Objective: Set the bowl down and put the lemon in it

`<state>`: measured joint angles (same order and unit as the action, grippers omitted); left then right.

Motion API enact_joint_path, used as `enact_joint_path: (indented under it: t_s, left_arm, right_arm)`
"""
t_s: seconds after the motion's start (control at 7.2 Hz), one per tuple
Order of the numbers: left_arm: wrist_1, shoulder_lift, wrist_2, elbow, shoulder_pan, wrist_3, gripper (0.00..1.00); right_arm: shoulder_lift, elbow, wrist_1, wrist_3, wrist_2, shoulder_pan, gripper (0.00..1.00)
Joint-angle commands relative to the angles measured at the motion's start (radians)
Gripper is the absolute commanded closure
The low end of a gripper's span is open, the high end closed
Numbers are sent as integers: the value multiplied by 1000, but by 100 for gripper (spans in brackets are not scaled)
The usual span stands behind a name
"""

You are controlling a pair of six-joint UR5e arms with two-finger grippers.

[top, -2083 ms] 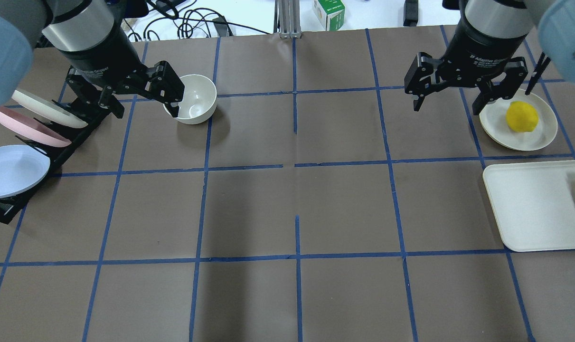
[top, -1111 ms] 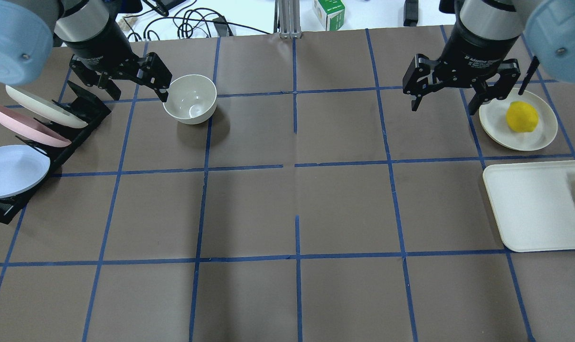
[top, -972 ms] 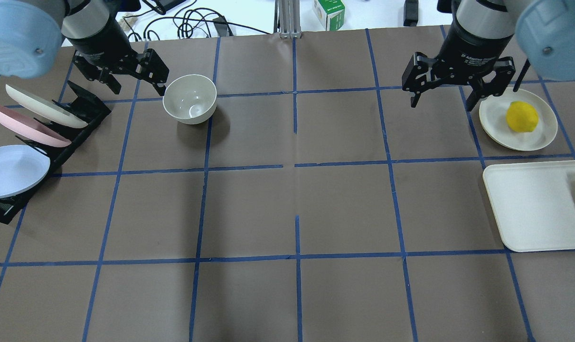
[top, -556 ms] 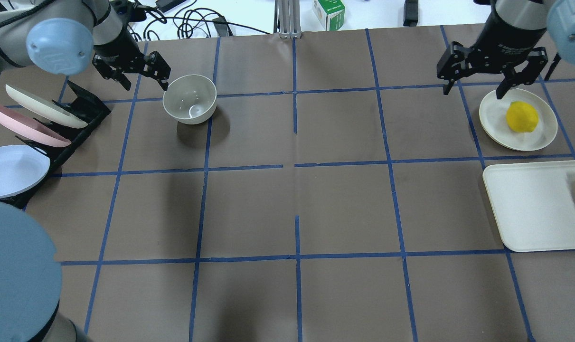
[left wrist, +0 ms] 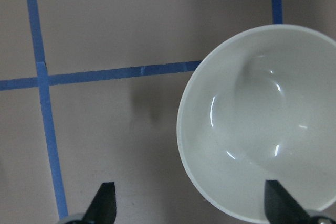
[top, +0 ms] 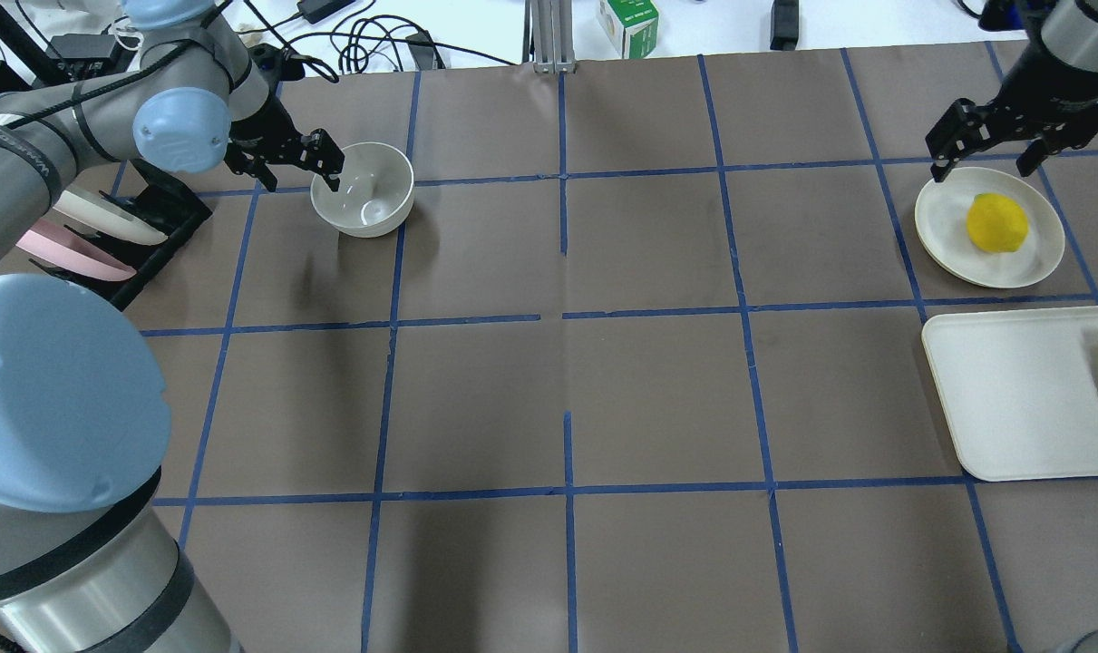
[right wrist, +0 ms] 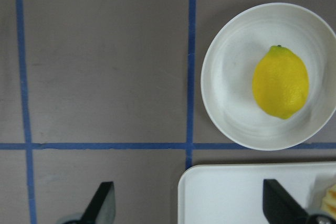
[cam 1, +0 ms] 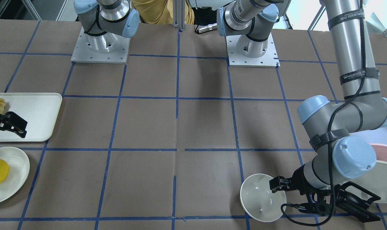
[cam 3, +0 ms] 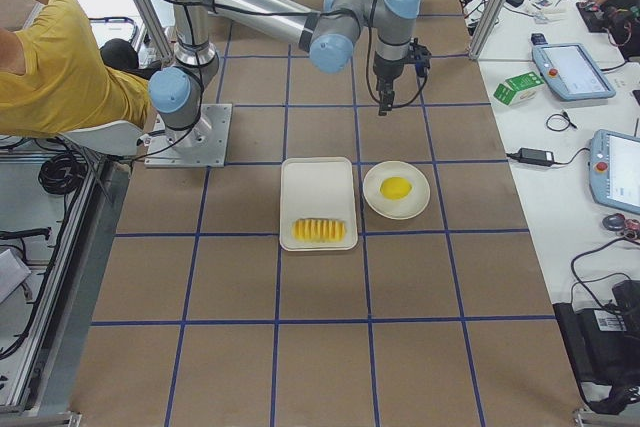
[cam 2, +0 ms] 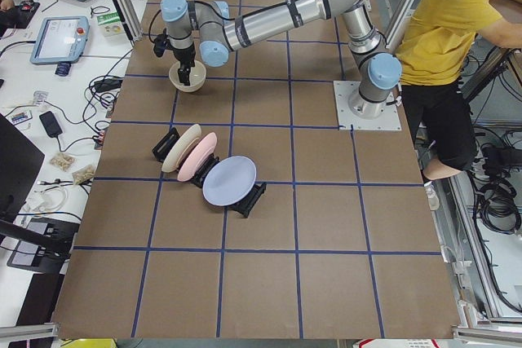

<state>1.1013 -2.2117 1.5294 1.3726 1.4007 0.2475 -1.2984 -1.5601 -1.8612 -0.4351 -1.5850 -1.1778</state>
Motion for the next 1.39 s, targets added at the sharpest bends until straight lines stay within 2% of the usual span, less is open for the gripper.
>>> enact_joint_path:
  t_s: [0.0, 0.14, 0.28, 0.42, 0.56, 0.69, 0.97, 1.25]
  left_arm:
    - [-21, -37, -2, 6, 0, 6, 3]
    - [-20, -48, -18, 9, 0, -14, 14]
    - [-15, -46, -29, 10, 0, -14, 42]
    - [-12, -46, -31, 6, 0, -14, 78]
    - [-14, -48, -31, 6, 0, -14, 100]
    - [-14, -46, -22, 2, 0, -16, 100]
    - [-14, -46, -29, 2, 0, -16, 100]
    - [-2, -28, -23, -1, 0, -17, 100]
  right_arm:
    - [118, 8, -117, -140, 2, 108, 0]
    - [166, 9, -163, -193, 11, 153, 0]
    - [201, 15, -191, -204, 51, 168, 0]
    - [217, 11, -228, -205, 68, 170, 0]
    - [238, 12, -234, -206, 74, 170, 0]
    - [261, 2, -268, -202, 107, 170, 0]
    - [303, 14, -297, -208, 109, 170, 0]
    - [361, 3, -408, -214, 108, 170, 0]
